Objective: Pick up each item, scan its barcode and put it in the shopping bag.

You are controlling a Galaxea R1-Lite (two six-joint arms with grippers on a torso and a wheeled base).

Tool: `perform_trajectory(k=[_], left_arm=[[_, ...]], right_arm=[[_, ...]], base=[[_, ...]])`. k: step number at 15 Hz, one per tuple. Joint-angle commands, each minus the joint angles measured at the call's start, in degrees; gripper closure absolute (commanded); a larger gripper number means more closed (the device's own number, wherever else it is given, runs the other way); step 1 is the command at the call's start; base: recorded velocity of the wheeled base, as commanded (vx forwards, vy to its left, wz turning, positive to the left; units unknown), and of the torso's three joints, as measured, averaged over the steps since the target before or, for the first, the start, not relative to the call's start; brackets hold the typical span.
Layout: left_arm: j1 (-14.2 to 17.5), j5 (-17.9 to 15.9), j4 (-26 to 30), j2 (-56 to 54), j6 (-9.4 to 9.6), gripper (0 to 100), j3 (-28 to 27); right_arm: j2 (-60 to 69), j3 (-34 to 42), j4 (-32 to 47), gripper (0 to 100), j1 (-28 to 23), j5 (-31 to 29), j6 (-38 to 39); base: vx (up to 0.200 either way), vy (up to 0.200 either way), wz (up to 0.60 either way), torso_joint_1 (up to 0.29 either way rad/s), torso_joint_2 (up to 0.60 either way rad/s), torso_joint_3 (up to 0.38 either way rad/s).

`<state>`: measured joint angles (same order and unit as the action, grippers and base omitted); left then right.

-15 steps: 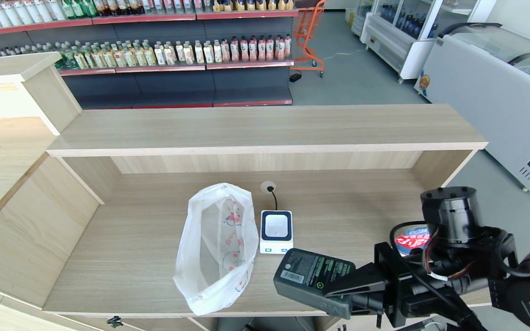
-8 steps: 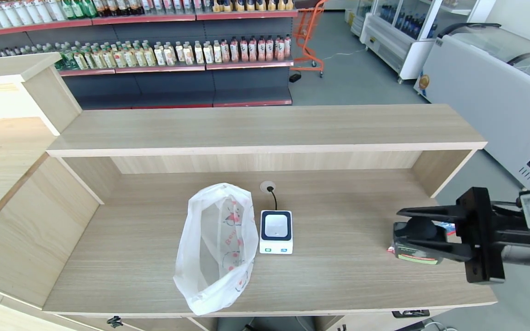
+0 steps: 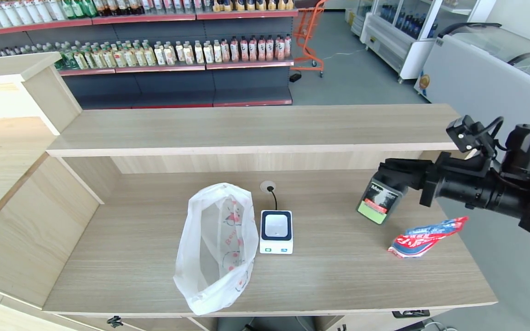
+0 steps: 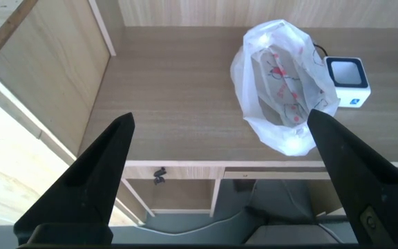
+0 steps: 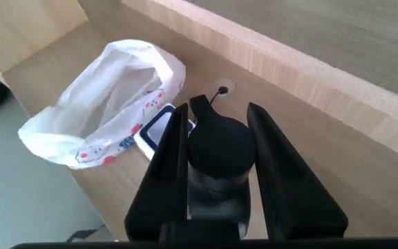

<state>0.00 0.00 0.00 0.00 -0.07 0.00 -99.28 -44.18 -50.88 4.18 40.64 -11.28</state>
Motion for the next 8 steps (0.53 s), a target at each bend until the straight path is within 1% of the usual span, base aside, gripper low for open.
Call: perform_trajectory(k=[1,3,4,5,7,8], left_arm=[[0.0,0.0,0.0,0.1,-0.01,0,0.0],[0.0,0.0,0.0,0.1,-0.01,0,0.0],[0.0,0.0,0.0,0.1,-0.01,0,0.0],[0.0,0.0,0.0,0.1,-0.01,0,0.0],[0.0,0.0,0.0,0.1,-0.01,0,0.0],[0.0,0.0,0.0,0.1,-0.01,0,0.0]], right_arm=[[-11.8,-11.9,-0.3,100,4.5,-9.4,10.9],[-16.0,-16.8,1.8,100,9.8,-17.1,19.1],[-17.5,-17.9,1.9,100,11.8,-18.8,21.7],[-19.7,-19.2,1.9,100,14.9,-20.7,25.5],[-22.1,-20.4,1.8,100,18.3,-22.1,29.5],[-24.6,-22.2,1.7,100,20.2,-22.4,31.1]], base=[[0.0,0.0,0.0,0.0,0.0,0.0],[0.0,0.0,0.0,0.0,0.0,0.0],[0.0,0.0,0.0,0.0,0.0,0.0],[0.0,0.0,0.0,0.0,0.0,0.0],[0.0,0.0,0.0,0.0,0.0,0.0],[0.0,0.0,0.0,0.0,0.0,0.0]])
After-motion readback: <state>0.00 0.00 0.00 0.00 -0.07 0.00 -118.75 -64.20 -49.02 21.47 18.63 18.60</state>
